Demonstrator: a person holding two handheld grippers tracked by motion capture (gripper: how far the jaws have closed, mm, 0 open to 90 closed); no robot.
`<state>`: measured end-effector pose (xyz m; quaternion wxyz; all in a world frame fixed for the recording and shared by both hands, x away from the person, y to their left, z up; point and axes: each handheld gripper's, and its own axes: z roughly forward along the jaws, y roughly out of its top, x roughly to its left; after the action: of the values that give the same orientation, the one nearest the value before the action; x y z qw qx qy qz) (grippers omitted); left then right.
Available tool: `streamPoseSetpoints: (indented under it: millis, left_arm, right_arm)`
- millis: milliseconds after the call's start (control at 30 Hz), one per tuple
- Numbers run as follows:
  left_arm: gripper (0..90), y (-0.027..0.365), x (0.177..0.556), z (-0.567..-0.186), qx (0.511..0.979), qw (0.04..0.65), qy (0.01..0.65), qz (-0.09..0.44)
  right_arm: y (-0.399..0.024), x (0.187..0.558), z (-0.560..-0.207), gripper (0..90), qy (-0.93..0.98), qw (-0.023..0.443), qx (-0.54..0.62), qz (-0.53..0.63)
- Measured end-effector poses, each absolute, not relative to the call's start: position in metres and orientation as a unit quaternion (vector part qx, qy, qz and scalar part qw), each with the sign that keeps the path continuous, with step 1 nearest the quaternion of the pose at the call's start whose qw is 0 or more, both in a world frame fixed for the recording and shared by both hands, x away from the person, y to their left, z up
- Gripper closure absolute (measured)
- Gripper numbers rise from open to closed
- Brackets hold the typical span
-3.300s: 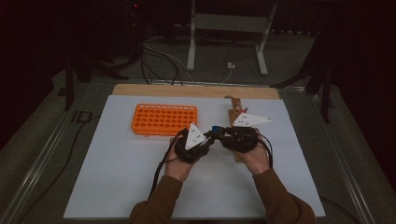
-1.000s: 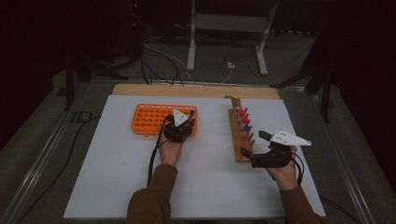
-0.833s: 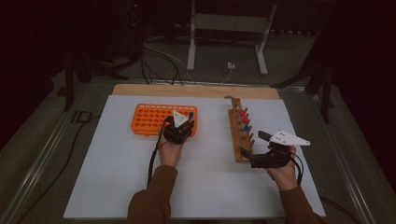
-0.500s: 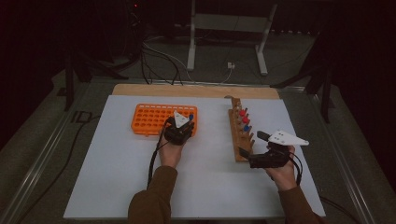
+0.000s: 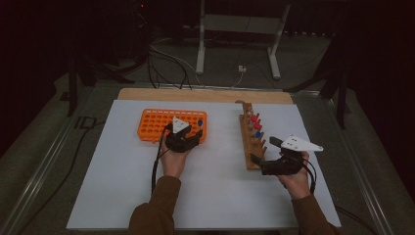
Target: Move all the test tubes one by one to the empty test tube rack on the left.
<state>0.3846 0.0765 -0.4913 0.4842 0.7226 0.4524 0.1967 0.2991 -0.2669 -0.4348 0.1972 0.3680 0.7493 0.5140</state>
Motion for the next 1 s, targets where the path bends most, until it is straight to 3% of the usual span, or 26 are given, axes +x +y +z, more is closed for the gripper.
streamPoseSetpoints:
  millis: [100,267,500,733,1000]
  left_arm:
    - [43.5,0.084,0.38,-0.487,0.713,0.501,0.457,0.179]
    - [21.8,0.093,0.369,-0.478,0.702,0.509,0.463,0.182]
    - [2.6,0.103,0.348,-0.467,0.703,0.517,0.451,0.19]
    - [0.5,0.113,0.331,-0.457,0.71,0.51,0.435,0.216]
    - [0.5,0.121,0.319,-0.455,0.704,0.519,0.432,0.22]
  right_arm:
    - [-0.267,0.301,-0.434,0.3,0.75,0.197,0.37,0.512]
    - [-0.269,0.308,-0.434,1.3,0.75,0.203,0.378,0.504]
    - [-0.27,0.319,-0.437,4.1,0.75,0.204,0.39,0.493]
    - [-0.271,0.325,-0.437,18.6,0.744,0.225,0.392,0.492]
    - [-0.265,0.338,-0.448,45.3,0.755,0.223,0.403,0.466]
